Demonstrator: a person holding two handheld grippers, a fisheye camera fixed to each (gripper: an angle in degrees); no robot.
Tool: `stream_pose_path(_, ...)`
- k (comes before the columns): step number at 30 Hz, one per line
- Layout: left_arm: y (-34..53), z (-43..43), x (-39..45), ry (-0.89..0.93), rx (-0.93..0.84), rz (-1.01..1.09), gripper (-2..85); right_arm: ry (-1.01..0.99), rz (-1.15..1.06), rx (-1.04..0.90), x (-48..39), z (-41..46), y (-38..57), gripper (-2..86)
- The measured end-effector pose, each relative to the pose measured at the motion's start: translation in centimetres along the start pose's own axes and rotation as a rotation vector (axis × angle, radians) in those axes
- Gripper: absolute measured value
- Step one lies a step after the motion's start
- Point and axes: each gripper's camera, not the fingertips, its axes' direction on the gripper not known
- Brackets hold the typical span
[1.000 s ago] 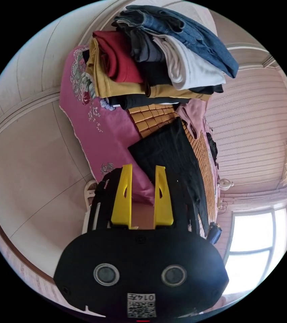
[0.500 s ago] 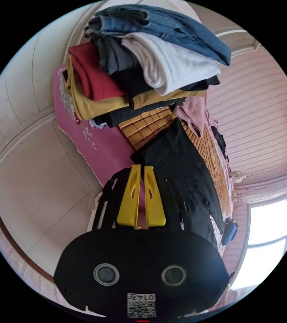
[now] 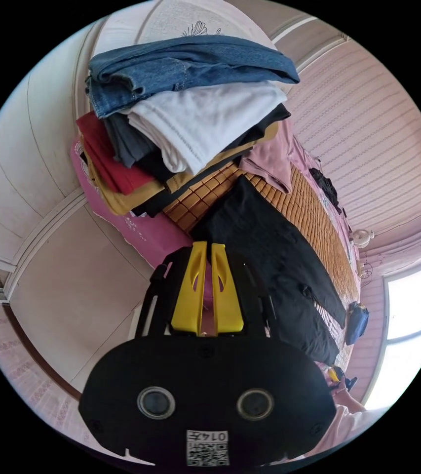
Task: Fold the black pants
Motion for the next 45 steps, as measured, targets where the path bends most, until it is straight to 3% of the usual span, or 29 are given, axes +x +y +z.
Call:
stream_pose_path(10,-1.7,-0.5,8.5,-0.132,-0.036,0.246,-1.0,-0.091,-0.184,0.098,-1.9,-3.8,-0.9,0.8)
stream_pose_path(17,-3.5,-1.6,11.9,-0.143,-0.003,0.278,-1.0,0.004,-0.392,0.174,-8.2,-7.8,-4.0,0.6)
stream_pose_path(21,-5.8,-1.8,15.2,-0.144,0.029,0.337,-0.9,0.094,-0.467,0.094,-14.1,-7.1,-9.0,0.9)
stream_pose_path(25,-10.2,0.1,18.8,-0.052,0.070,0.304,0.1,0.155,-0.440,-0.002,-19.5,-4.2,-14.5,2.2)
stream_pose_path(28,-13.2,2.7,20.8,0.034,0.111,0.190,3.4,0.103,-0.330,0.040,-22.5,-2.2,-17.6,5.7)
stream_pose_path(32,-13.8,4.2,22.2,0.002,0.209,0.067,4.4,0.227,-0.312,0.093,-24.7,0.4,-17.7,8.1)
stream_pose_path(38,-11.6,11.7,27.5,-0.163,-0.085,0.343,2.7,0.357,-0.420,-0.055,-27.2,6.0,-16.0,5.2)
stream_pose_path(42,-8.8,18.6,31.0,-0.421,-0.357,0.498,-0.6,0.370,-0.521,-0.047,-29.6,5.9,-14.9,1.1)
stream_pose_path(45,-7.6,19.2,33.2,-0.528,-0.350,0.640,-0.9,0.400,-0.572,-0.096,-29.8,5.0,-14.1,0.2)
